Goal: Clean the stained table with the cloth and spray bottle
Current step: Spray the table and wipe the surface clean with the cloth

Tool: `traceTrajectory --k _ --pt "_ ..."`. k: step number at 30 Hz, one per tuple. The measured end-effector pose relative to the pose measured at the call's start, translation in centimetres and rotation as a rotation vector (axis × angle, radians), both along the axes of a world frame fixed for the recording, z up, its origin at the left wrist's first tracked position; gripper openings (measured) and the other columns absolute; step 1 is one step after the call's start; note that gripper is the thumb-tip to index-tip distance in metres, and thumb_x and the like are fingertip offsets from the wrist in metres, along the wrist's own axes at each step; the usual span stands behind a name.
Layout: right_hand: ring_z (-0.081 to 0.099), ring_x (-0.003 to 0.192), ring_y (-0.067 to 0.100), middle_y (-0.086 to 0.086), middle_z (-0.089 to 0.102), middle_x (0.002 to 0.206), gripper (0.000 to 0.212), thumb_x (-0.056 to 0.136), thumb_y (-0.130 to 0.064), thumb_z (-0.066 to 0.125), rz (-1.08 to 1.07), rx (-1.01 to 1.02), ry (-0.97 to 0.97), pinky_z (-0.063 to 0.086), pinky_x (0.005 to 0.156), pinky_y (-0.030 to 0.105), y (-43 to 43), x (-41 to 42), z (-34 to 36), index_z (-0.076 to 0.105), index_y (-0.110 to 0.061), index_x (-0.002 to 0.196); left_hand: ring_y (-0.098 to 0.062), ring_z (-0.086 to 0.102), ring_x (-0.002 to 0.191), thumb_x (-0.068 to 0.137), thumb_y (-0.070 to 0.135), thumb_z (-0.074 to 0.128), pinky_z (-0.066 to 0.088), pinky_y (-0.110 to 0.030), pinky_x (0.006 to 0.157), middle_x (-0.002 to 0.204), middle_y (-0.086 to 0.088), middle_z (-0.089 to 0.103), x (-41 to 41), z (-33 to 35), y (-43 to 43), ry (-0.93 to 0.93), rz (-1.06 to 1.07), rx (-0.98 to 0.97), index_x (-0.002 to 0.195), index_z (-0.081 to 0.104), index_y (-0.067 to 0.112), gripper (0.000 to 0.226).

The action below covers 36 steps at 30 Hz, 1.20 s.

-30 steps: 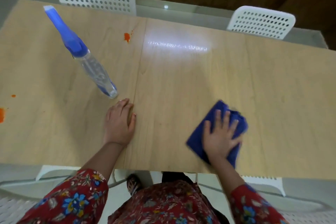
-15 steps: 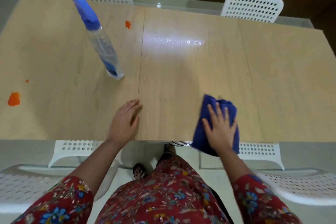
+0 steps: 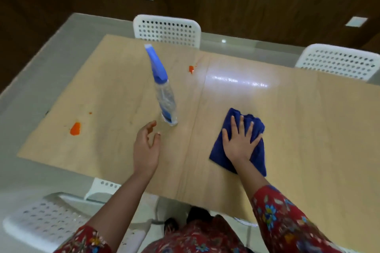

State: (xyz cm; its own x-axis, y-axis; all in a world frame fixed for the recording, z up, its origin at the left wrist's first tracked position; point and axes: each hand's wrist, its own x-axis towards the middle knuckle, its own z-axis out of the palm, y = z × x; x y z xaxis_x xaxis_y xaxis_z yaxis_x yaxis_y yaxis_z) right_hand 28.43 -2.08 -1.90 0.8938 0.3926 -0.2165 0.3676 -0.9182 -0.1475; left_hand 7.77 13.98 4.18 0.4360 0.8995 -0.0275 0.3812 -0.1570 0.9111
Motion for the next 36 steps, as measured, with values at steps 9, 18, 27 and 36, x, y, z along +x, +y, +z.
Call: traceTrajectory --k 9,18,27,36 --pt "-0.009 0.149 0.018 -0.004 -0.008 0.163 0.063 0.101 -0.052 0.023 0.254 0.264 0.039 -0.004 0.120 0.039 11.7 1.9 1.1 0.000 -0.029 0.155 -0.008 0.037 0.137 0.081 0.045 0.065 0.032 -0.032 0.114 0.147 0.003 0.041 7.1 6.3 4.6 -0.234 -0.050 0.202 0.146 0.034 0.011 0.080" --pt "-0.003 0.150 0.018 0.000 -0.001 0.163 0.065 0.100 -0.050 0.017 0.166 0.216 -0.027 -0.002 0.120 0.039 13.8 2.1 -1.3 0.004 -0.018 0.155 -0.021 0.062 0.098 0.084 0.019 0.054 0.050 -0.032 0.087 0.123 0.008 0.054 11.1 7.3 5.3 -0.479 0.010 0.268 0.130 0.046 0.017 0.046" --pt "-0.005 0.150 0.018 0.000 -0.002 0.163 0.066 0.099 -0.052 0.013 0.163 0.225 0.001 -0.001 0.121 0.041 14.0 2.0 -1.4 0.002 -0.019 0.155 -0.026 0.056 0.057 0.087 0.030 0.065 0.050 -0.031 0.056 0.082 -0.009 0.057 13.5 8.4 9.3 -0.348 -0.095 0.137 0.092 0.059 0.010 0.021" --pt "-0.012 0.149 0.019 0.001 -0.009 0.163 0.073 0.095 -0.060 0.008 0.179 0.213 -0.003 -0.006 0.120 0.041 13.9 2.1 -1.0 -0.001 -0.019 0.155 -0.020 0.054 0.047 0.091 0.044 0.060 0.045 -0.031 0.060 0.074 -0.004 0.056 17.4 6.9 14.9 0.145 -0.220 -0.284 0.086 0.058 0.008 0.037"
